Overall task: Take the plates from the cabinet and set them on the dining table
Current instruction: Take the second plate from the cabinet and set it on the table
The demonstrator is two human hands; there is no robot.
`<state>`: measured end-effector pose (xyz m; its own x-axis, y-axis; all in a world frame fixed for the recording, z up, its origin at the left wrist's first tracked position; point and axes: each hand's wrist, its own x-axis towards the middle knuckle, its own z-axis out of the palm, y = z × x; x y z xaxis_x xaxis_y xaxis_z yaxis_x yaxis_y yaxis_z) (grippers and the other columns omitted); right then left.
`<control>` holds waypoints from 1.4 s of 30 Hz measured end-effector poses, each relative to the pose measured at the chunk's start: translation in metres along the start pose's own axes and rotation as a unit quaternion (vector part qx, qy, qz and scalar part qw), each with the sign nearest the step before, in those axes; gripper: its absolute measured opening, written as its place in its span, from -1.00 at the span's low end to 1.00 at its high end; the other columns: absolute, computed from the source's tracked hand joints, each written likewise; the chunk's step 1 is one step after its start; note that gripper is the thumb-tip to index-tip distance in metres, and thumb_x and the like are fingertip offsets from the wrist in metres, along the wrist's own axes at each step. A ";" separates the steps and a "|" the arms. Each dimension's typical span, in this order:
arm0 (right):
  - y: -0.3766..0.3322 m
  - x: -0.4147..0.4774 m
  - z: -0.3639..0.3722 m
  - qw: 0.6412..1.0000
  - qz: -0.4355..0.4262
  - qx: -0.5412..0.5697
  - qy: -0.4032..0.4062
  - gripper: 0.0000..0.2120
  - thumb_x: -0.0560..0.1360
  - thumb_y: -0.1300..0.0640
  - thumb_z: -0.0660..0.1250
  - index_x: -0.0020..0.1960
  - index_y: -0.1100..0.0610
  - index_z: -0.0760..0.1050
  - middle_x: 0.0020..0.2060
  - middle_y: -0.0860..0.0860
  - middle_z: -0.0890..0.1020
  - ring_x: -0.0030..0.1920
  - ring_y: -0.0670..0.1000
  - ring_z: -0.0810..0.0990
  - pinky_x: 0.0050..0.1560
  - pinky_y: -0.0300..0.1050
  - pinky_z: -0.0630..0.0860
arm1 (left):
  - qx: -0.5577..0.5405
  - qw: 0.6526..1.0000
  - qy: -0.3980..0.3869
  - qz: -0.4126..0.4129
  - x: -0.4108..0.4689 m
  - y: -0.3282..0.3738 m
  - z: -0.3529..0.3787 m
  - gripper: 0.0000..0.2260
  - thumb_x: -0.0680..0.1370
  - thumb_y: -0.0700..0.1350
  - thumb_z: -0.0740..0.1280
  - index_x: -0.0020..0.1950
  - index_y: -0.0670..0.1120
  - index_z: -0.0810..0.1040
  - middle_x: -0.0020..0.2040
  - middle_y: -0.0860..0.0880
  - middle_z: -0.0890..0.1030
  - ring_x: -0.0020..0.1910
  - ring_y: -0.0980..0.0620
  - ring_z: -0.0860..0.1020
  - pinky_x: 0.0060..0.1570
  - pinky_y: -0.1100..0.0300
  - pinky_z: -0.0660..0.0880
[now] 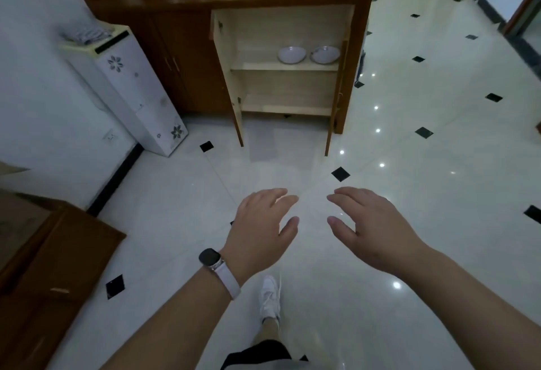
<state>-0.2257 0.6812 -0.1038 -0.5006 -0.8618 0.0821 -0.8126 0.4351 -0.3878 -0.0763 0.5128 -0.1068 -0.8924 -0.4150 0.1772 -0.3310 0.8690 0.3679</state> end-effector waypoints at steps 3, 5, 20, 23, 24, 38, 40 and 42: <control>-0.003 0.055 0.007 1.000 0.007 -0.005 0.002 -0.60 0.56 -0.05 0.28 0.34 0.09 0.50 0.29 0.02 0.55 0.28 0.08 0.48 0.25 0.07 0.42 | -0.010 1.000 0.009 0.001 0.042 -0.041 -0.002 -0.66 0.53 0.00 0.29 0.27 -0.07 0.58 0.25 -0.09 0.60 0.25 -0.11 0.51 0.28 -0.08 0.37; -0.009 0.093 0.012 1.000 0.015 -0.011 -0.005 -0.58 0.57 -0.08 0.24 0.36 0.07 0.48 0.32 0.00 0.53 0.31 0.06 0.46 0.27 0.04 0.39 | -0.017 1.000 0.015 0.000 0.071 -0.072 -0.008 -0.66 0.53 0.00 0.29 0.28 -0.07 0.58 0.25 -0.09 0.60 0.25 -0.10 0.51 0.28 -0.08 0.38; -0.054 0.306 0.029 0.999 0.025 -0.027 -0.034 -0.57 0.58 -0.12 0.19 0.36 0.07 0.46 0.30 0.00 0.54 0.29 0.08 0.47 0.26 0.09 0.42 | -0.050 0.999 -0.002 -0.004 0.224 -0.230 -0.050 -0.62 0.56 0.03 0.22 0.33 -0.06 0.53 0.29 -0.08 0.56 0.29 -0.08 0.47 0.28 -0.11 0.38; -0.046 0.334 0.029 0.999 0.028 -0.031 -0.032 -0.56 0.58 -0.13 0.16 0.36 0.07 0.46 0.29 0.01 0.54 0.27 0.09 0.48 0.25 0.09 0.43 | -0.046 0.999 0.001 0.003 0.250 -0.241 -0.048 -0.63 0.56 0.02 0.23 0.32 -0.07 0.53 0.28 -0.09 0.57 0.27 -0.08 0.48 0.28 -0.08 0.38; -0.043 0.343 0.030 0.999 0.027 -0.030 -0.030 -0.55 0.58 -0.13 0.15 0.35 0.08 0.47 0.29 0.01 0.55 0.26 0.09 0.49 0.24 0.09 0.44 | -0.045 0.999 -0.001 0.003 0.258 -0.244 -0.047 -0.63 0.56 0.02 0.23 0.32 -0.07 0.53 0.28 -0.10 0.57 0.27 -0.08 0.48 0.28 -0.08 0.38; 0.069 0.520 0.031 0.999 0.033 -0.008 -0.028 -0.56 0.59 -0.12 0.17 0.37 0.07 0.46 0.31 0.02 0.53 0.28 0.07 0.48 0.25 0.03 0.42 | -0.011 1.000 -0.022 0.011 0.460 -0.281 -0.012 -0.65 0.53 -0.03 0.28 0.29 -0.10 0.56 0.23 -0.10 0.59 0.20 -0.12 0.52 0.23 -0.08 0.42; 0.091 0.552 0.022 0.999 0.034 -0.017 -0.030 -0.55 0.59 -0.13 0.15 0.38 0.06 0.44 0.33 0.01 0.52 0.29 0.07 0.47 0.25 0.02 0.41 | -0.004 0.999 -0.028 0.017 0.501 -0.280 -0.007 -0.65 0.54 -0.04 0.28 0.29 -0.12 0.56 0.21 -0.11 0.60 0.18 -0.13 0.53 0.21 -0.07 0.43; 0.110 0.582 0.010 0.999 0.036 -0.018 -0.026 -0.54 0.59 -0.16 0.13 0.38 0.05 0.43 0.33 0.00 0.51 0.30 0.07 0.46 0.25 0.03 0.40 | 0.001 0.999 -0.032 0.027 0.540 -0.277 -0.004 -0.63 0.55 -0.02 0.23 0.28 -0.13 0.56 0.20 -0.12 0.60 0.16 -0.14 0.53 0.20 -0.04 0.43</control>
<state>-0.6039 0.2246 -0.1081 -0.5427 -0.8399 0.0061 -0.7858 0.5052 -0.3567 -0.4653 0.0471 -0.1091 -0.9267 -0.3491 0.1390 -0.2819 0.8905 0.3571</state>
